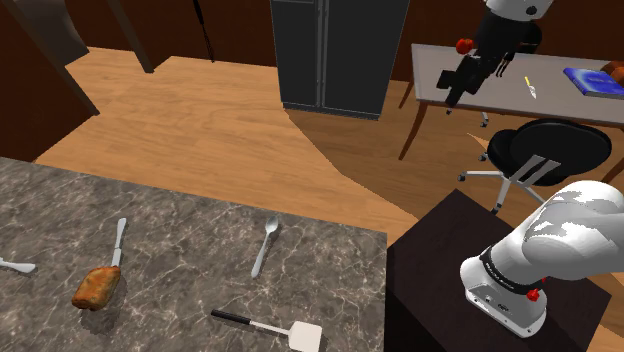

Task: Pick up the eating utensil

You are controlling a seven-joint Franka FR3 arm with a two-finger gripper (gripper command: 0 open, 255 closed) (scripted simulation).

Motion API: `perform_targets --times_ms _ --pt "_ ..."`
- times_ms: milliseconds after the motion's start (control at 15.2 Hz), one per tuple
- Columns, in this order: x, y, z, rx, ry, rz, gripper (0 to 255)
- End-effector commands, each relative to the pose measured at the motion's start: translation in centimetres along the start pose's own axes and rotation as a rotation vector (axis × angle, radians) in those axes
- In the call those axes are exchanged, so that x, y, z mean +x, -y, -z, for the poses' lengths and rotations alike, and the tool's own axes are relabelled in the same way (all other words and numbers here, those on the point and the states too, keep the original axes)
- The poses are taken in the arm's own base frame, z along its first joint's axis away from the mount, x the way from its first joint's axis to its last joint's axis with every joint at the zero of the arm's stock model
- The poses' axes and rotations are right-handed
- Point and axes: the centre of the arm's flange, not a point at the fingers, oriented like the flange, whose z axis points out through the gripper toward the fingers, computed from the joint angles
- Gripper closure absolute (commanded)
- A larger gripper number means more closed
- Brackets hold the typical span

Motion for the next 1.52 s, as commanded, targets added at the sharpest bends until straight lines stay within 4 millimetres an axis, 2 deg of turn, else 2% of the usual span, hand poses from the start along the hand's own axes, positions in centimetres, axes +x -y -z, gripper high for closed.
perform_targets --times_ms 0,726,1452 --pt "0.0 0.0 0.0 0.0 0.0 0.0 0" --pt "1.0 13.6 -7.8 -0.086 0.001 -0.148 0" --pt "4.0 26.1 -16.7 -0.172 0.001 -0.296 0"
